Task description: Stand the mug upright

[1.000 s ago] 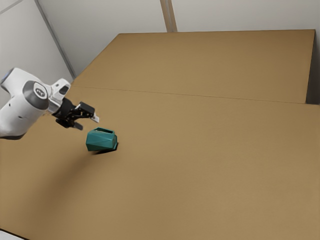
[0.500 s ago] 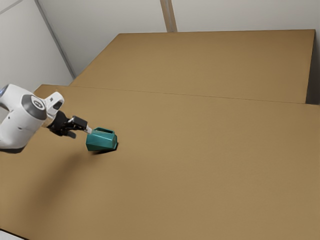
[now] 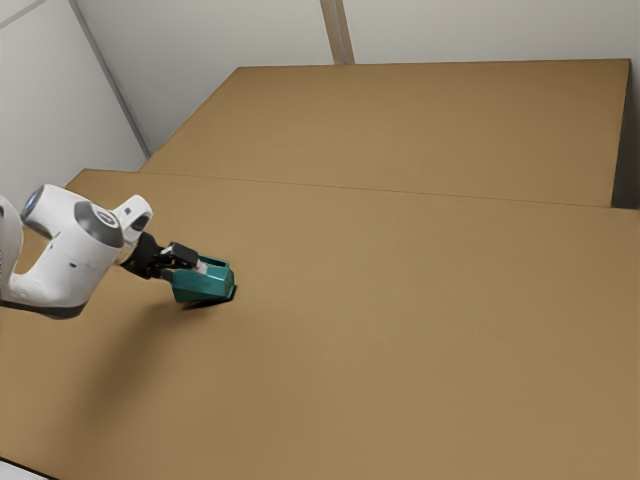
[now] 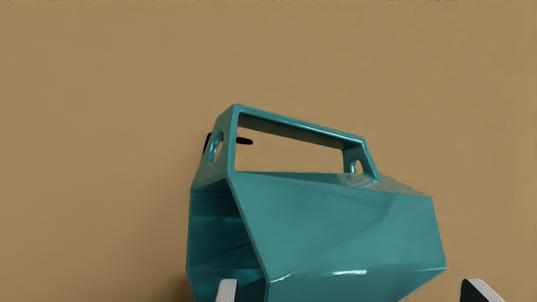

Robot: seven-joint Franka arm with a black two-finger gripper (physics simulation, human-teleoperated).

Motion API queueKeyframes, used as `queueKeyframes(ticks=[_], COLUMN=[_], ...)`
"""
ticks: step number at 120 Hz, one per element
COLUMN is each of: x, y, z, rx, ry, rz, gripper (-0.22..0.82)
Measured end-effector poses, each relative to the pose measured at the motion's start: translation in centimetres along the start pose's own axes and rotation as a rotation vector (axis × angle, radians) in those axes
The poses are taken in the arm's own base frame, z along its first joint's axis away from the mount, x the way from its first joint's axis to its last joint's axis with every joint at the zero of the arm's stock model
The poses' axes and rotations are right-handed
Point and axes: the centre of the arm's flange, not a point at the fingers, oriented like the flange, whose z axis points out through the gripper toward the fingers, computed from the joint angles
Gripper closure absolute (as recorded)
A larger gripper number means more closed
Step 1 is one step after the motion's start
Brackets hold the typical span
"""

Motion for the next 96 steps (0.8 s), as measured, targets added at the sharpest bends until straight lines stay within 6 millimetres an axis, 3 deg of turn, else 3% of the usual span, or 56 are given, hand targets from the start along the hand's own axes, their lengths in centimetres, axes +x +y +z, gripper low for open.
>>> queueKeyframes(ticks=[16, 45, 59, 79, 96], x=[-1.1, -0.4, 0.6, 2.1, 2.6], y=[0.8, 1.2, 1.4, 3.7, 4.1], z=[0.5, -1.2, -0.2, 1.6, 2.0], rx=[-0.025, -0.032, -0.046, -0.081, -0.093], ry=[0.008, 0.060, 0.063, 0.056, 0.060], rz=[-0.026, -0.022, -0.021, 0.016, 0.017], gripper=[0.17, 0.40, 0.45, 0.48, 0.48])
